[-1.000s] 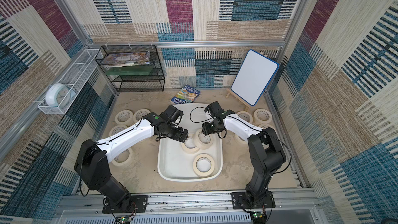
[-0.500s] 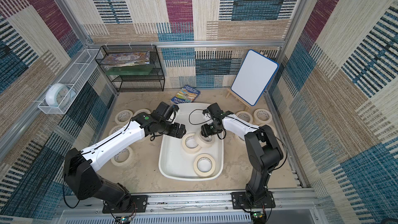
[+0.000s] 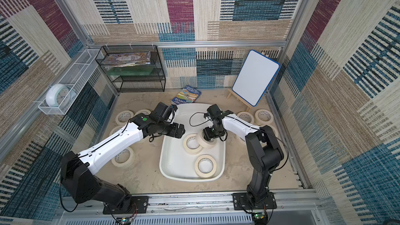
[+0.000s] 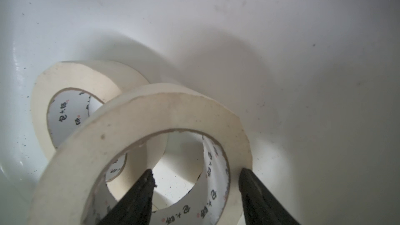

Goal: Take out the art tape in the storage box
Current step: Pick up the art tape from the storage box.

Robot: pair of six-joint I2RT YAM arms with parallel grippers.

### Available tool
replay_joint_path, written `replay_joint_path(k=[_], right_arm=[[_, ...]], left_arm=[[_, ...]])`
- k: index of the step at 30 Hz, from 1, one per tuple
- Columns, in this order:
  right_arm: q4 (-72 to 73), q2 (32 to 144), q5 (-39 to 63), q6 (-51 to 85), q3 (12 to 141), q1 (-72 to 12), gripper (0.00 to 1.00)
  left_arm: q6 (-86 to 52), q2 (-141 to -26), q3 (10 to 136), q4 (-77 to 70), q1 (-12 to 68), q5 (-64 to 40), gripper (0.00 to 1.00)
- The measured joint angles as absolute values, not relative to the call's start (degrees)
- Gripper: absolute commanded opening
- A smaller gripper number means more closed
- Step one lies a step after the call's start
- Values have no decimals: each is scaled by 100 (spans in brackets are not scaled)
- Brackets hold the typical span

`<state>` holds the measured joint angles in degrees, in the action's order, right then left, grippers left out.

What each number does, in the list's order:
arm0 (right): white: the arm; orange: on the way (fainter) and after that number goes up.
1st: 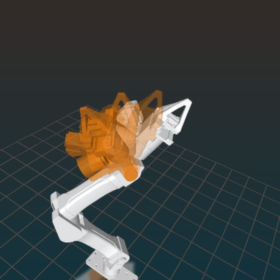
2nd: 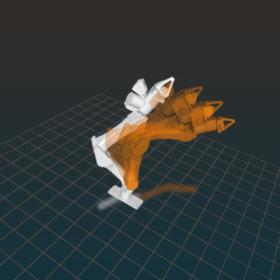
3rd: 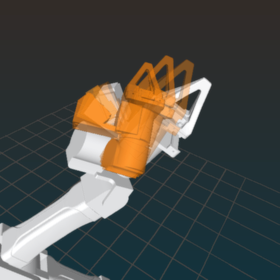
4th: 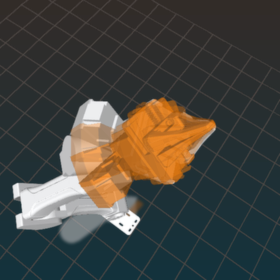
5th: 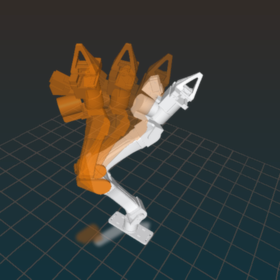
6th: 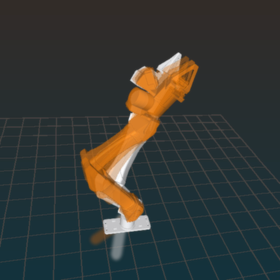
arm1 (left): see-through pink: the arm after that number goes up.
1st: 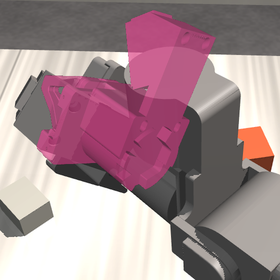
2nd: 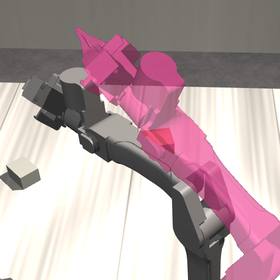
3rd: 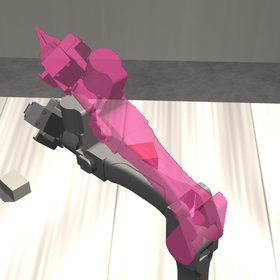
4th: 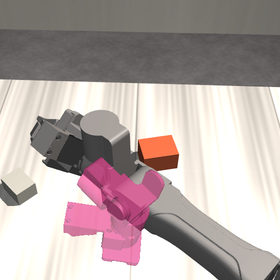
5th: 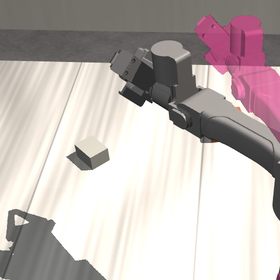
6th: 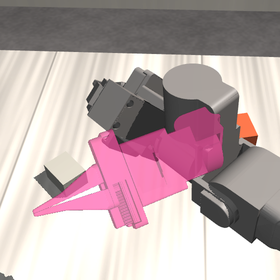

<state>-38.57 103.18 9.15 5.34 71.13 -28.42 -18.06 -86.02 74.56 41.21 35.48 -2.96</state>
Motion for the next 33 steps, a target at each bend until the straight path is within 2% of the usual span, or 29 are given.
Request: replay_joint_path(k=[10, 12, 16, 19, 24, 33], right_arm=[[-4086, 10960, 276, 558, 7520, -2847, 68], [-4104, 11100, 172, 550, 7590, -2845, 61], [-4178, 11104, 16, 580, 7673, -2856, 37], [-4431, 10960, -134, 580, 7824, -2884, 27], [-4613, 10645, -395, 635, 8221, -2923, 0], [-5120, 9445, -812, 873, 8705, -2783, 0]], left_arm=[[-1796, -8571, 7395, 4077, 3535, -298, 96], [-1782, -8586, 7395, 4049, 3535, -298, 96], [-1782, -8621, 7428, 4018, 3535, -301, 95], [-1780, -8626, 7461, 3977, 3533, -303, 95], [-1763, -8672, 7513, 3924, 3533, -318, 95], [-1732, -8672, 7467, 3820, 3518, -325, 95]])
